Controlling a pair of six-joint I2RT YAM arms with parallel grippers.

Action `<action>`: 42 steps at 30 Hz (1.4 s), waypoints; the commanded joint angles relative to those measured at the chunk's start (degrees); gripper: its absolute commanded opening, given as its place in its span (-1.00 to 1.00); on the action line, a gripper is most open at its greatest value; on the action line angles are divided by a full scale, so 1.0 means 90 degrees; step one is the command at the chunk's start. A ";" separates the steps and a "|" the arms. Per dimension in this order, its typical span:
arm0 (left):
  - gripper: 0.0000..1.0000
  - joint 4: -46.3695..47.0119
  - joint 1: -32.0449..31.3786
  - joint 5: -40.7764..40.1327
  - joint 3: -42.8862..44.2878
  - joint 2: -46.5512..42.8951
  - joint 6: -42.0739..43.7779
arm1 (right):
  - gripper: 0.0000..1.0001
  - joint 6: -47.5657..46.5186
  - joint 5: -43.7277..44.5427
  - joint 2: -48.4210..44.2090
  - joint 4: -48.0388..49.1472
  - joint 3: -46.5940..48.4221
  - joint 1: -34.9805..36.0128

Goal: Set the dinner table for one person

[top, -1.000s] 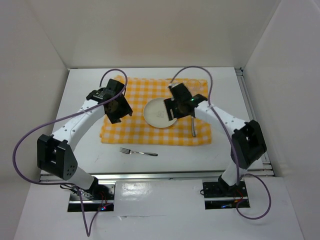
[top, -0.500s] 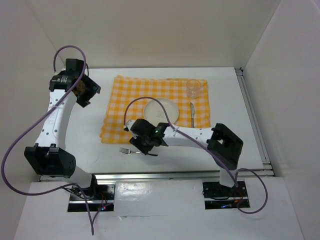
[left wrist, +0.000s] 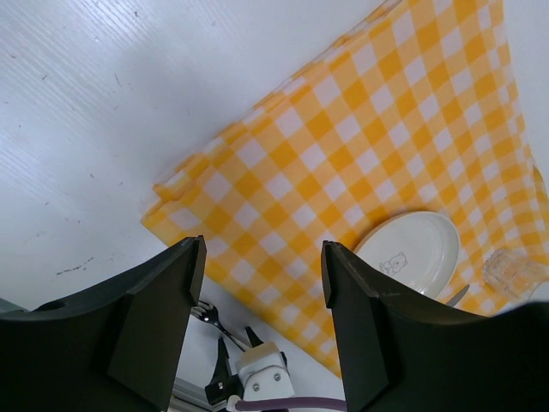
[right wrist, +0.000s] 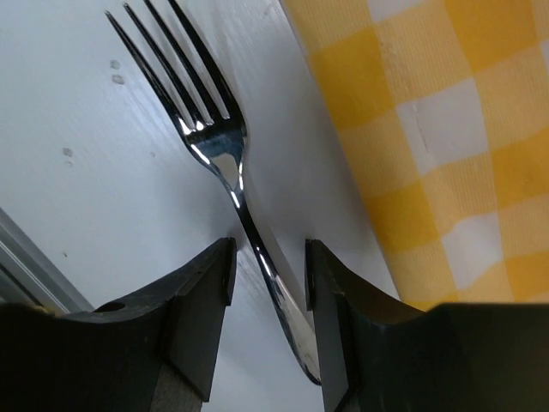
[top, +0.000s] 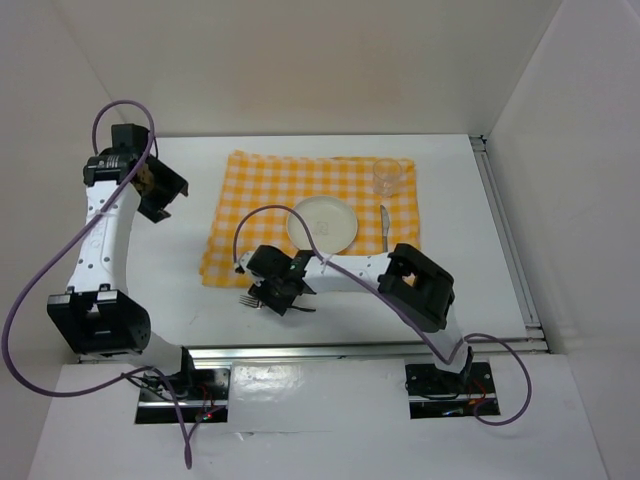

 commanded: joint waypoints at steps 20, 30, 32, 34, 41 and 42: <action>0.38 0.0676 0.0435 0.0659 0.0165 -0.0551 0.0393 | -1.00 0.1242 0.0907 -0.0303 -0.1226 0.2376 -0.0301; 0.38 0.1086 0.0435 0.0717 -0.0302 -0.0952 0.0275 | -1.00 0.3978 0.0715 0.1611 -0.1258 0.5136 -0.1747; 0.38 0.1087 0.0435 0.0805 -0.0371 -0.0952 0.0275 | -1.00 0.4311 0.0646 0.1816 -0.0828 0.5136 -0.1817; 0.36 0.1087 0.0435 0.0874 -0.0372 -0.0894 0.0275 | -1.00 0.4654 0.0587 0.2021 -0.0410 0.5136 -0.1895; 0.38 0.1330 0.0435 0.1118 -0.0567 -0.0893 0.0539 | -1.00 0.4908 0.0480 0.2540 0.0101 0.5351 -0.1954; 0.38 0.1331 0.0435 0.1118 -0.0567 -0.0893 0.0607 | -1.00 0.4967 0.0557 0.2637 0.0101 0.5351 -0.1954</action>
